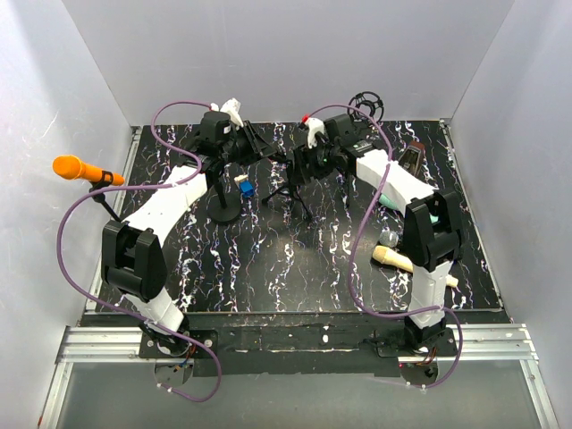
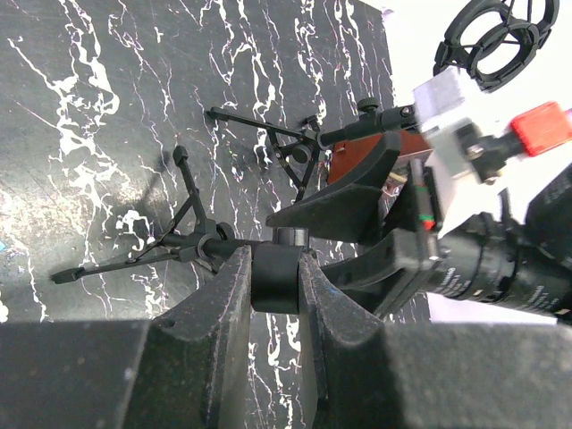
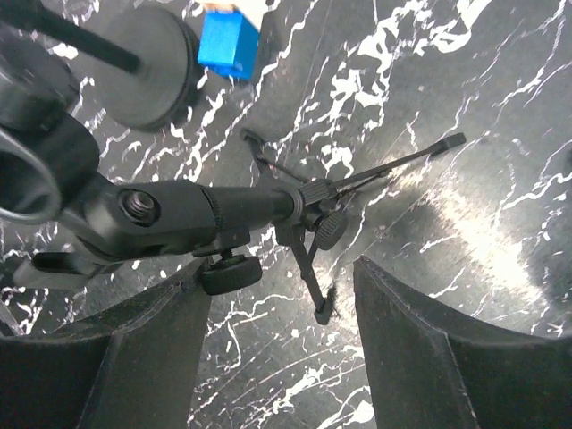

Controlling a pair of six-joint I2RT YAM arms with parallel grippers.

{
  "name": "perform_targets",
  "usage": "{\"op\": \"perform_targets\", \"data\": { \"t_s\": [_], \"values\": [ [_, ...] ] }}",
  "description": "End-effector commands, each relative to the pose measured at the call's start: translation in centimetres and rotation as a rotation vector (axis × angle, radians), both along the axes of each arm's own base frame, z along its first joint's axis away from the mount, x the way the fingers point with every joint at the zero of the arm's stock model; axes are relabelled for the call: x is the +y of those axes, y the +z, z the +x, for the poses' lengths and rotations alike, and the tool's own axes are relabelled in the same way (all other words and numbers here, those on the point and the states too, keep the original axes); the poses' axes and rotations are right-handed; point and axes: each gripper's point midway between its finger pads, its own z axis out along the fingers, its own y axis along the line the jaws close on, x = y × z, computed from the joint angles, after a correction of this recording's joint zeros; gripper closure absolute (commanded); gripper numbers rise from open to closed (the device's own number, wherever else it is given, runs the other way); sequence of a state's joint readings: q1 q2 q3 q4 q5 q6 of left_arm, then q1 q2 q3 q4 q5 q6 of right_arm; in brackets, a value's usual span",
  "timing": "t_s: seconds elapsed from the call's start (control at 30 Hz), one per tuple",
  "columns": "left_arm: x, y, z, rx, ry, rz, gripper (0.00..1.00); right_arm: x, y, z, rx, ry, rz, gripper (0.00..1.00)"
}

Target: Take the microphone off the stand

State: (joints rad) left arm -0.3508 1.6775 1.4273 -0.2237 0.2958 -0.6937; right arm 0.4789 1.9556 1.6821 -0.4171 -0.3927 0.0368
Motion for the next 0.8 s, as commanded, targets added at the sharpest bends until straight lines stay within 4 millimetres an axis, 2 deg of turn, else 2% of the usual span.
{"op": "perform_targets", "data": {
  "t_s": [0.0, 0.13, 0.23, 0.27, 0.3, 0.37, 0.47, 0.57, 0.63, 0.77],
  "values": [
    [1.3, -1.6, -0.9, 0.051, 0.022, 0.049, 1.00, -2.0, -2.7, -0.9, -0.006, 0.002, -0.104, 0.31],
    [1.2, -2.2, -0.9, 0.058, 0.018, 0.049, 1.00, -2.4, -2.8, -2.0, -0.011, 0.023, -0.102, 0.30],
    [0.9, -2.9, -0.8, 0.073, 0.017, 0.046, 1.00, -1.9, -1.7, -2.8, -0.016, 0.077, -0.071, 0.29],
    [0.7, -3.0, -0.8, 0.074, 0.014, 0.042, 0.95, -1.9, -1.4, -3.5, -0.010, 0.110, -0.071, 0.28],
    [0.5, -3.2, -0.9, 0.075, 0.003, 0.038, 0.74, -1.9, -1.1, -4.0, -0.007, 0.133, -0.072, 0.28],
    [-0.1, -2.5, -0.8, 0.046, -0.027, 0.027, 0.44, -2.4, -0.5, -4.8, -0.010, 0.156, -0.084, 0.27],
    [-0.7, -0.4, -0.7, -0.040, -0.075, 0.012, 0.24, -3.5, 0.1, -6.3, -0.029, 0.186, -0.109, 0.25],
    [-0.9, 2.2, -0.7, -0.130, -0.105, 0.009, 0.14, -4.2, 0.7, -7.8, -0.043, 0.204, -0.107, 0.25],
    [-1.0, 3.9, -0.6, -0.187, -0.124, 0.015, 0.12, -4.1, 1.2, -8.5, -0.046, 0.217, -0.081, 0.25],
    [-1.1, 7.2, -1.1, -0.293, -0.174, 0.033, 0.07, -2.8, 3.9, -8.1, -0.088, 0.221, 0.004, 0.25]
  ]
}}
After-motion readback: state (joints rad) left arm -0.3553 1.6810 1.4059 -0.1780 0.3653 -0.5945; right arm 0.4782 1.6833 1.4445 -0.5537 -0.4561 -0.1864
